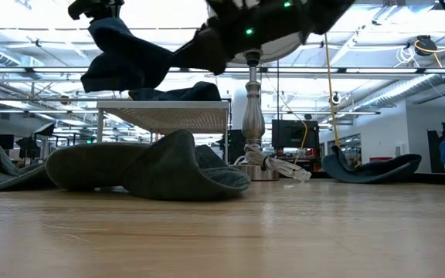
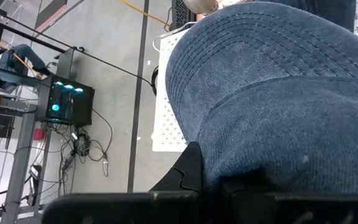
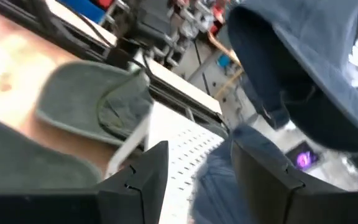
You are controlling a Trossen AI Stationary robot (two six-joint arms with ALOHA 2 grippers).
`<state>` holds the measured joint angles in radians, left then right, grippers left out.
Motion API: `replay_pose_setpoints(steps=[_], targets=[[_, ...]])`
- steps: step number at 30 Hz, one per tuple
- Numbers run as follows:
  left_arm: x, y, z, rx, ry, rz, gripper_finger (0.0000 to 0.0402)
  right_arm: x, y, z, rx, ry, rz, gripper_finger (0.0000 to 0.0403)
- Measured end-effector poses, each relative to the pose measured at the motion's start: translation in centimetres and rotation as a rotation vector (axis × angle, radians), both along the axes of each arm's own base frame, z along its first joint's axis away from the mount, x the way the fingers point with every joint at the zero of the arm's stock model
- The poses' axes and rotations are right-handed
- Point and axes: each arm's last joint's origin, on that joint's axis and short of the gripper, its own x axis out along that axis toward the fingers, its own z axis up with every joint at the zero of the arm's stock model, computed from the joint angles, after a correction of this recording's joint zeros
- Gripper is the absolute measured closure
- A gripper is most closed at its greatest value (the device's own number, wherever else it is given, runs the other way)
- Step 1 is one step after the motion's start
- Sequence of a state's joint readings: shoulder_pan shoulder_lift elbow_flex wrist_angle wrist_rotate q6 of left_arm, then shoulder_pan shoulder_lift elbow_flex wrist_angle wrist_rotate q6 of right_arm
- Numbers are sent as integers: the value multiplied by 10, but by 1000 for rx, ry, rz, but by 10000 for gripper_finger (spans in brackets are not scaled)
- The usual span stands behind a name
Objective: Pick & Place hat
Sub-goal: Stack the bottom blue cap on the blue cap on the shelf
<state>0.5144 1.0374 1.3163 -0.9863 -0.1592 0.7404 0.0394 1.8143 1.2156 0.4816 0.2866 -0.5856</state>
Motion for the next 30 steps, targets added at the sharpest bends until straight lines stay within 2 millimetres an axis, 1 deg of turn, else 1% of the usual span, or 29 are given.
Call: replay_pose_setpoints(steps=[6, 10, 13, 16, 21, 30], targets=[[0, 0, 0, -6, 1, 4, 401, 19, -20, -3, 4, 113, -86, 234], [0, 0, 0, -7, 0, 7, 401, 26, -35, -1, -7, 169, -169, 234], [0, 0, 0, -2, 3, 9, 401, 25, -46, -1, -18, 184, -231, 234], [0, 0, 0, 1, 5, 6, 401, 23, -58, -1, -25, 189, -249, 234], [0, 0, 0, 4, 9, -4, 401, 22, -78, 0, -17, 189, -189, 234], [0, 0, 0, 0, 6, -3, 401, 20, -95, 3, -22, 149, -212, 234]])
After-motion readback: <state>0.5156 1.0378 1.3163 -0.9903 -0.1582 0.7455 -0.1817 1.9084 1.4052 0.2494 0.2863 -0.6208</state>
